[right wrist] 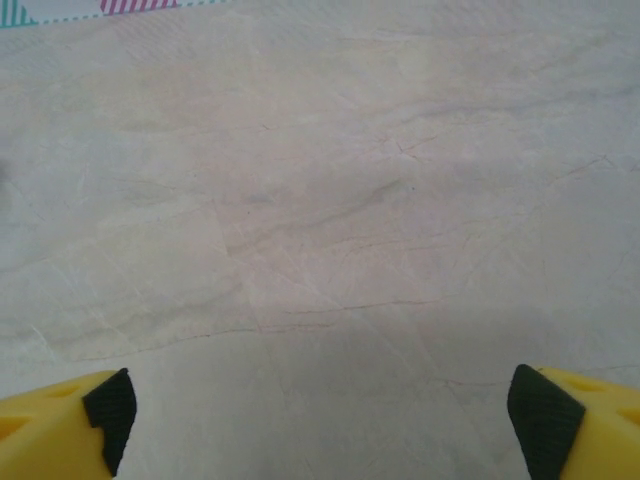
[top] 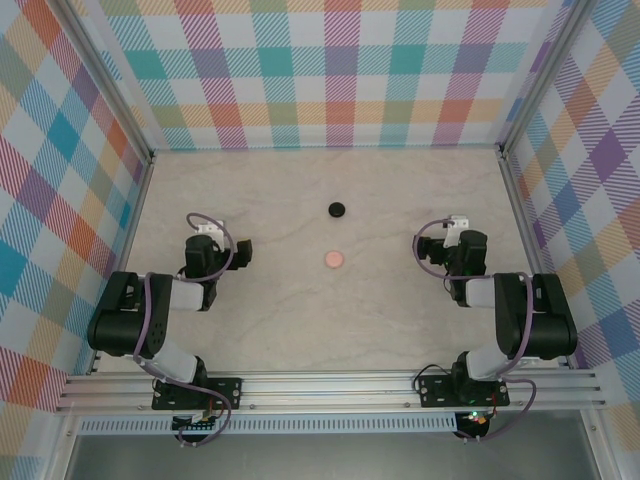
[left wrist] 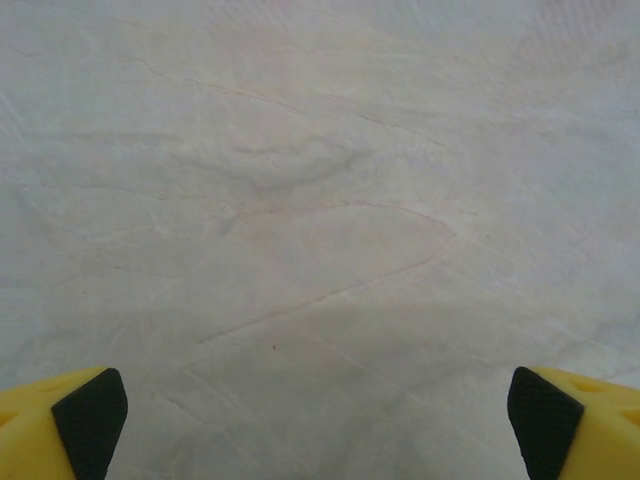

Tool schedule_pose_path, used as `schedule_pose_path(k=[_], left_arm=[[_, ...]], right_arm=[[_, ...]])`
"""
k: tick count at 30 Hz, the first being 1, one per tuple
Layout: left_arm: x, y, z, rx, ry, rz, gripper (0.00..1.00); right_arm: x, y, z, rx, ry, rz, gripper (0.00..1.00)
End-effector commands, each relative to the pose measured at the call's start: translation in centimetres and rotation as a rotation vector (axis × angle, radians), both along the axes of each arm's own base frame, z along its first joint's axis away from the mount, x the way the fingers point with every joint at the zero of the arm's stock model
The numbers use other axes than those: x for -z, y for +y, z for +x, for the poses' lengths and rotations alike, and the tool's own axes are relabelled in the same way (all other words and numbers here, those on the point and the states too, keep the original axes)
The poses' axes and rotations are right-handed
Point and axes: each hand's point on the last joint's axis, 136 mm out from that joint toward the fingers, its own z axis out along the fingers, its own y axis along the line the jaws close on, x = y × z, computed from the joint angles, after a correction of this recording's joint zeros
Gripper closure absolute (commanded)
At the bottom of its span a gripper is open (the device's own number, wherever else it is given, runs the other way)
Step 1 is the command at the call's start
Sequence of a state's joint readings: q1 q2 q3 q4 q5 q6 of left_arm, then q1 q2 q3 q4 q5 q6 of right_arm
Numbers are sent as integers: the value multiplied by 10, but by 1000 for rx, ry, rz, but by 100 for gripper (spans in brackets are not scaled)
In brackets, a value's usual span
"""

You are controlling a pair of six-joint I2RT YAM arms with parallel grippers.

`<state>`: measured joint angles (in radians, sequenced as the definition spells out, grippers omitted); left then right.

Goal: Insert the wireless bluetooth earbuds into the charging case

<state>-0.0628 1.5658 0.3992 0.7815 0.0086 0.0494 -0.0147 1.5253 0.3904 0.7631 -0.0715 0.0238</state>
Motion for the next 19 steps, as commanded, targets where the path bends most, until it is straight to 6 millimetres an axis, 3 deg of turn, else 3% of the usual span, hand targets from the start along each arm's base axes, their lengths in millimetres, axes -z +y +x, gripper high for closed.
schedule_pose_path(k=[1, 19], left_arm=[[-13, 11, 10, -54, -40, 0, 0], [-14, 11, 11, -53, -42, 0, 0]], right_arm=[[-18, 3, 11, -29, -64, -4, 0], [-19, 3, 11, -30, -69, -2, 0]])
